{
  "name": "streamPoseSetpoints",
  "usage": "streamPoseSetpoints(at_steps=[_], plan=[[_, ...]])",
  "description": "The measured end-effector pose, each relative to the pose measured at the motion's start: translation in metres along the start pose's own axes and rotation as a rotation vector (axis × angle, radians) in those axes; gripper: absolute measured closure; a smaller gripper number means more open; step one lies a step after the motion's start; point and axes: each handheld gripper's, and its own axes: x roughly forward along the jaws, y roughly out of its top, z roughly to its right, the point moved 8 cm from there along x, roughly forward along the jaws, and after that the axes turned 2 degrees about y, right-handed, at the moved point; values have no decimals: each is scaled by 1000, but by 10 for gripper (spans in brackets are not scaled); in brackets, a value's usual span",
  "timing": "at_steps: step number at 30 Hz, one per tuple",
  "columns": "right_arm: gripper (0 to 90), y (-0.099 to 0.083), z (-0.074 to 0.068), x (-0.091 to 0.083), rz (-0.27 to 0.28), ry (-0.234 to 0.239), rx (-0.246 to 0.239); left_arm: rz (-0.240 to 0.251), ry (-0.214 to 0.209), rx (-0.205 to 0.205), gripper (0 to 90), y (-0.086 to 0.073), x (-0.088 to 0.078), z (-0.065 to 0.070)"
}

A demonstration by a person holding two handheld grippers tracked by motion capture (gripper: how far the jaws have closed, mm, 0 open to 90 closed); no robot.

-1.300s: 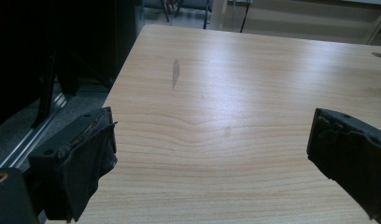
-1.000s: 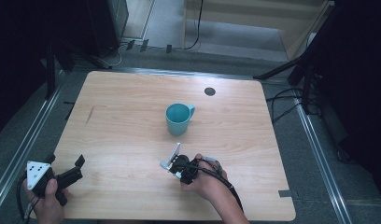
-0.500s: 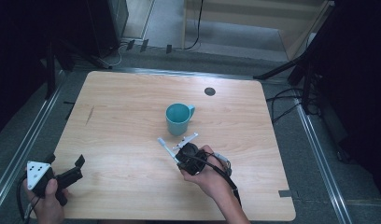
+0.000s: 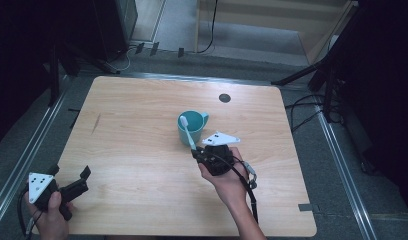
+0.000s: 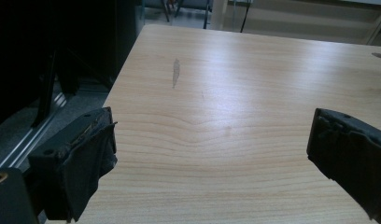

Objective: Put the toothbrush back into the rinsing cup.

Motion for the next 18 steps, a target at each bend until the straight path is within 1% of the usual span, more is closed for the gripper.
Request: streamPoseSetpoints(at_steps=[2, 3, 4, 6, 7, 8, 10, 11, 12, 13, 14, 15, 16, 18], plan=[[800, 6, 3, -2, 54, -9, 9, 2, 2, -6, 14, 0, 0, 0], [800, 6, 3, -2, 54, -9, 9, 2, 2, -6, 14, 0, 0, 0], [800, 12, 6, -4, 106, -26, 17, 2, 2, -6, 14, 0, 0, 0], [800, 17, 7, -5, 144, -32, 26, 3, 1, -7, 14, 0, 0, 0], [800, 17, 7, -5, 144, -32, 26, 3, 1, -7, 14, 0, 0, 0], [800, 21, 7, -6, 180, -36, 30, 4, 2, -7, 14, 0, 0, -1], [800, 26, 9, -5, 217, -59, 34, 4, 1, -9, 13, 0, 0, -1], [800, 26, 9, -5, 217, -59, 34, 4, 1, -9, 14, 0, 0, -1], [800, 28, 9, -5, 233, -61, 40, 5, 1, -10, 14, 0, 0, -1], [800, 30, 10, -5, 252, -65, 45, 4, 1, -11, 14, 0, 0, -1], [800, 36, 13, -5, 293, -75, 51, 4, 0, -12, 14, 0, 0, -1], [800, 38, 14, -4, 309, -73, 60, 6, -1, -15, 14, 0, 0, -1], [800, 41, 15, -4, 328, -84, 62, 6, -1, -17, 14, 0, 0, -1], [799, 45, 17, -3, 348, -92, 69, 5, -1, -18, 14, 0, 0, -1]])
